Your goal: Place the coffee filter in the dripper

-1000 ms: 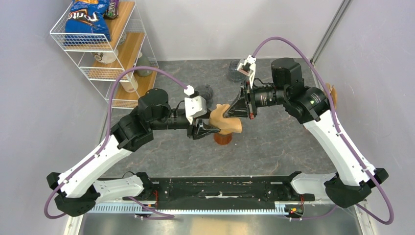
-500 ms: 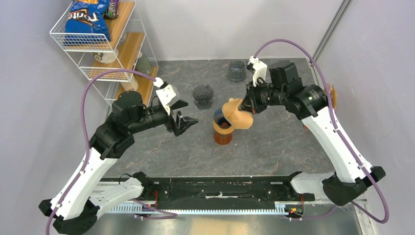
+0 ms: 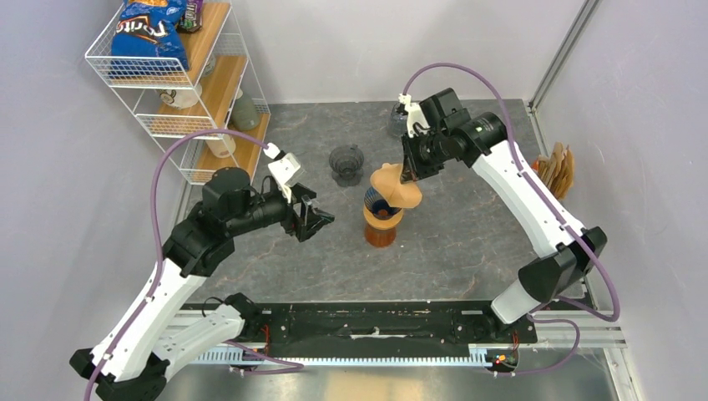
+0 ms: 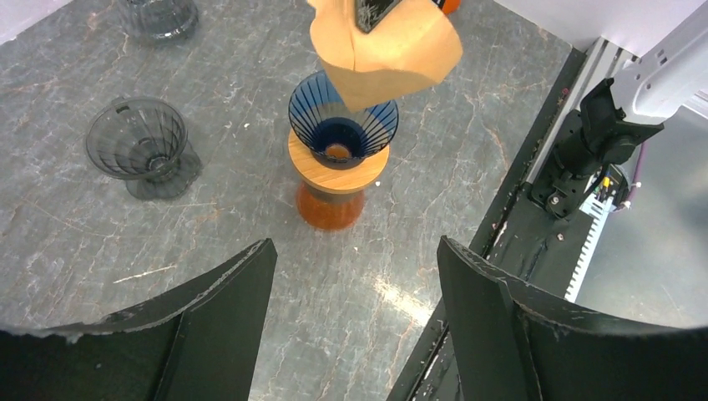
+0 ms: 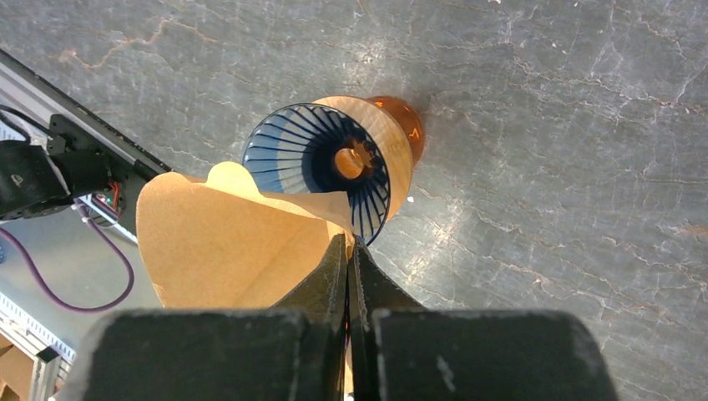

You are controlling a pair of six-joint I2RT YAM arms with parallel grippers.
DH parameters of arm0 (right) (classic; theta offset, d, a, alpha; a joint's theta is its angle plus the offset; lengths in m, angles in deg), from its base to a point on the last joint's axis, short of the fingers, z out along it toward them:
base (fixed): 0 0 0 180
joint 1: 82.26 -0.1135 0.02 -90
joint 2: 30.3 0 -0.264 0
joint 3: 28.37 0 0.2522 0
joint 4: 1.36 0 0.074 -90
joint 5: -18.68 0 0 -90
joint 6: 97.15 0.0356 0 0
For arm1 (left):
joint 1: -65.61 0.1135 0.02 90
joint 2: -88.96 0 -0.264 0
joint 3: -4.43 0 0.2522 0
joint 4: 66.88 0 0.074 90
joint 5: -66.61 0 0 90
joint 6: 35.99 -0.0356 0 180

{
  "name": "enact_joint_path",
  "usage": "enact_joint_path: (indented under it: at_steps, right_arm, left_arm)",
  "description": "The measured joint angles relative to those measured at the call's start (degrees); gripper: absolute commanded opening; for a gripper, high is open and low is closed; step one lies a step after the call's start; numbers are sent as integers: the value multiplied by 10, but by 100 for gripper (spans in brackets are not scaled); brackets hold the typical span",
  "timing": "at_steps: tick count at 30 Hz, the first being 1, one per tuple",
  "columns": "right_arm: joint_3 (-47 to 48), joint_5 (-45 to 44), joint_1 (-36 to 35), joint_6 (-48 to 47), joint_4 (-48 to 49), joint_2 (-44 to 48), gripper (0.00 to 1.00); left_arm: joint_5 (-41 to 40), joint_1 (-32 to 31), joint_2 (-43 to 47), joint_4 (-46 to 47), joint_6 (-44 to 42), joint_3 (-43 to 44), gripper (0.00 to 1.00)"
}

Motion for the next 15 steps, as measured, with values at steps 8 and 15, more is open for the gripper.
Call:
enact_joint_path:
  at_steps: [8,15]
  right_arm:
    - [-1,10,0,0,1,-40,0]
    - [-2,23,0,-1,20,-63,12]
  left_arm:
    - [-9,0,-13,-4,-11,5,79]
    - [3,0,-42,-6,-11,9,79]
